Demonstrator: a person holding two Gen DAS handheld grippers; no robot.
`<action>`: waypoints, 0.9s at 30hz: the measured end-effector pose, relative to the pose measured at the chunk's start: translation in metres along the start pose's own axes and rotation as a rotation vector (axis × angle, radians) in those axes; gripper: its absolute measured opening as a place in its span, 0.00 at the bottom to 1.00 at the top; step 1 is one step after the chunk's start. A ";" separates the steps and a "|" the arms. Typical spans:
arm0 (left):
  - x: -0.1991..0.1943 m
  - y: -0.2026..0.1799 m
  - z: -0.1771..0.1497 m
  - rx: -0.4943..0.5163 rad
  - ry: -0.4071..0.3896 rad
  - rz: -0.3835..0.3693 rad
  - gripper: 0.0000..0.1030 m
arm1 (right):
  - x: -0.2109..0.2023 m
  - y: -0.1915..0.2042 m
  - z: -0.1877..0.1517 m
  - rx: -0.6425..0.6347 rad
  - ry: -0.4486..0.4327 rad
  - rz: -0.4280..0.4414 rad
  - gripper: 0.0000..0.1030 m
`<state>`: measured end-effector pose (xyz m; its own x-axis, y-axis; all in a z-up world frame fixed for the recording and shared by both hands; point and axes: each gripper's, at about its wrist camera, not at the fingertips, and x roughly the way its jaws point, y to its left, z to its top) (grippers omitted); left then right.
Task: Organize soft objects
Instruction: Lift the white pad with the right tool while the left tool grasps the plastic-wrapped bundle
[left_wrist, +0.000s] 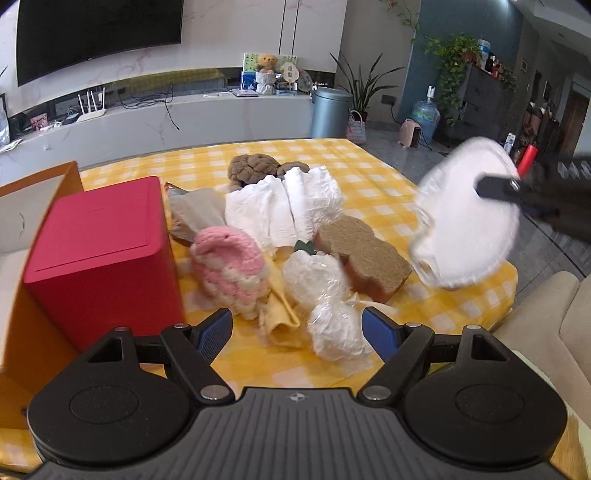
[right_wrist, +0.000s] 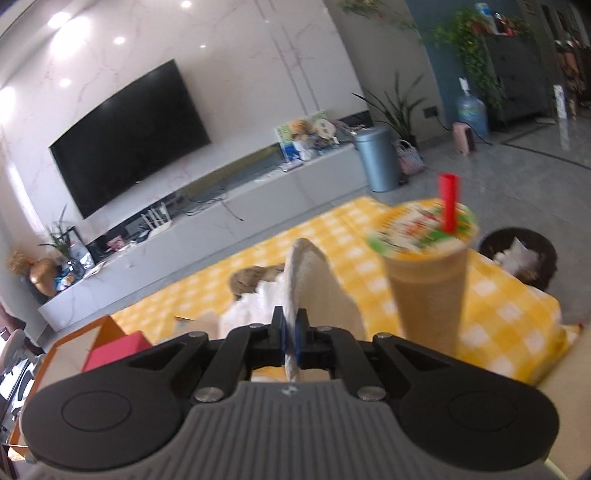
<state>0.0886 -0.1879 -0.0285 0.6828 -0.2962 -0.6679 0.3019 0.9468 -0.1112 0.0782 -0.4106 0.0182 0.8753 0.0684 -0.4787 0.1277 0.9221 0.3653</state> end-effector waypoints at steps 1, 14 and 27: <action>0.003 -0.001 0.002 -0.020 -0.002 0.005 0.91 | -0.001 -0.006 -0.001 0.006 0.007 -0.002 0.02; 0.051 -0.017 0.014 -0.051 0.074 -0.023 0.93 | 0.005 -0.044 -0.012 0.076 0.041 -0.015 0.02; 0.088 -0.055 0.010 0.133 0.108 0.105 0.88 | 0.010 -0.037 -0.016 0.035 0.077 -0.010 0.02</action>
<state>0.1390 -0.2676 -0.0739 0.6422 -0.1744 -0.7465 0.3224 0.9449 0.0566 0.0749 -0.4376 -0.0130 0.8356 0.0892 -0.5420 0.1541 0.9090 0.3872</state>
